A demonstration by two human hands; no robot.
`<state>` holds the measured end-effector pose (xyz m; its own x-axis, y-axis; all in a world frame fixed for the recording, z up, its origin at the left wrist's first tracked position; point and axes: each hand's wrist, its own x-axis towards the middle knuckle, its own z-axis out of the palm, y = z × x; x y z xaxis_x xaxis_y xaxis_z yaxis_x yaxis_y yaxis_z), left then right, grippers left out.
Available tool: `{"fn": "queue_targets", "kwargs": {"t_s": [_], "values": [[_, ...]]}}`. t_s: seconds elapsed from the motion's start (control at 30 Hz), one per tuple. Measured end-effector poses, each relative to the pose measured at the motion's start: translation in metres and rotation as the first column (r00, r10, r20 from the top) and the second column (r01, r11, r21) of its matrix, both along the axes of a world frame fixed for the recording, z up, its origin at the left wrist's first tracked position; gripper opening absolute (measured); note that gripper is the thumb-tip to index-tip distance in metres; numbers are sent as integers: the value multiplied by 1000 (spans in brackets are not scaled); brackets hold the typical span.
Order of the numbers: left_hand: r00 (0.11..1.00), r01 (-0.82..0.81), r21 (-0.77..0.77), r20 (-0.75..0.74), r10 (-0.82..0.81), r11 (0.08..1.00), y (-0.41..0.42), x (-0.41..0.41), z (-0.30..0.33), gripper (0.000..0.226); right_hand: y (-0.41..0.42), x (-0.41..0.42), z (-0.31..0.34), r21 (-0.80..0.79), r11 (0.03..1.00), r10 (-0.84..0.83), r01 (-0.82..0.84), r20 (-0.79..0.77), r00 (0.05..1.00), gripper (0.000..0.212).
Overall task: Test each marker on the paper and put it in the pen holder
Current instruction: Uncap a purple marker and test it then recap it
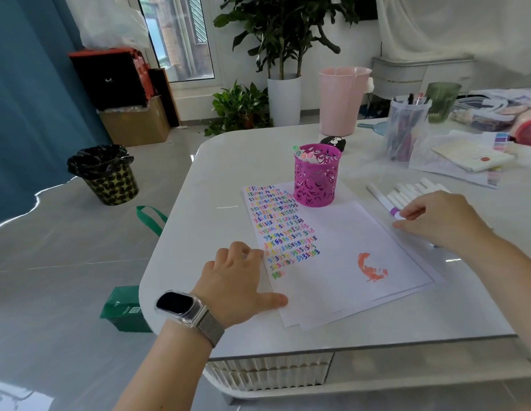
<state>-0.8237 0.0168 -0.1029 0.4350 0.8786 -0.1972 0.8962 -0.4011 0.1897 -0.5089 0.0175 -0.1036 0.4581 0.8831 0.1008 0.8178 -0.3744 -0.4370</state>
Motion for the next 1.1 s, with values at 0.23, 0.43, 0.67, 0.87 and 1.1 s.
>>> {"fn": "queue_targets", "kwargs": {"t_s": [0.23,0.43,0.67,0.87,1.1], "values": [[1000,5,-5,-8,-5,1000,-3,-1,0,84,13,-16,-7,1,998,-65,66,213,975,19],[1000,0,-9,-20,0,1000,-2,-1,1,83,22,-27,-7,-17,996,-87,93,230,969,21],[1000,-5,34,-10,6,999,-4,-1,1,78,12,-24,5,-143,989,-32,32,0,999,29],[978,-25,247,205,-27,969,-7,5,3,69,-18,-58,29,-31,998,27,-58,-603,797,18],[760,34,-13,649,-17,999,-15,25,10,55,-32,-117,33,58,966,167,-252,-884,437,13]]}}
